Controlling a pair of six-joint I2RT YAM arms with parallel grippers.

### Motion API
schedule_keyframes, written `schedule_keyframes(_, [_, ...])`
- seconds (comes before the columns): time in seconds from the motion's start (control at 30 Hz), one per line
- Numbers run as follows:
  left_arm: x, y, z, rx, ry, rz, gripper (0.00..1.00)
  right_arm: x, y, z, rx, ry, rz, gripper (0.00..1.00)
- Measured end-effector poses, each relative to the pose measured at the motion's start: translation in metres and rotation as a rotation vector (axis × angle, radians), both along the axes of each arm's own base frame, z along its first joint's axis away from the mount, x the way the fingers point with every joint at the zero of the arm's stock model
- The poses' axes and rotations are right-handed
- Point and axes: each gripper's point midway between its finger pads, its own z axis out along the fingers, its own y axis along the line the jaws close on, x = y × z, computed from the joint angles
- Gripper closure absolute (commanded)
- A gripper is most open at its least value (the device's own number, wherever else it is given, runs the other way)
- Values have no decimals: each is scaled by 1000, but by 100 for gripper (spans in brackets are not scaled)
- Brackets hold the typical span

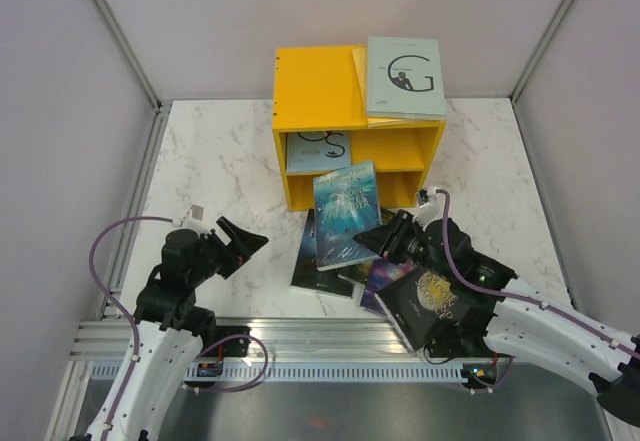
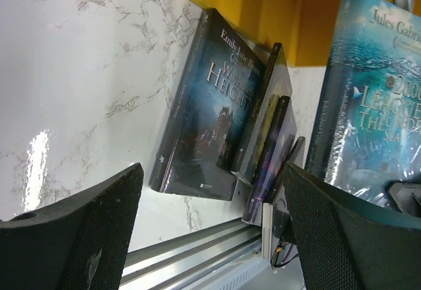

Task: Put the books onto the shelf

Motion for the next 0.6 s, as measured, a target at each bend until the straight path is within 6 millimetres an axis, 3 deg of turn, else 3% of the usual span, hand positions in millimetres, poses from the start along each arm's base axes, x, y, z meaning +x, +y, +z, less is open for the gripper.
schedule_keyframes(0.27, [0,0,0,1,1,1,11,-12,2,30,38,-13,67,100])
schedule_keyframes(0.47, [0,0,-2,1,3,1,11,-23,-9,32,37,-7,71,100])
schedule_keyframes(0.6, [-1,0,-6,3,12,0,11,-18,-9,34,17,-4,55,100])
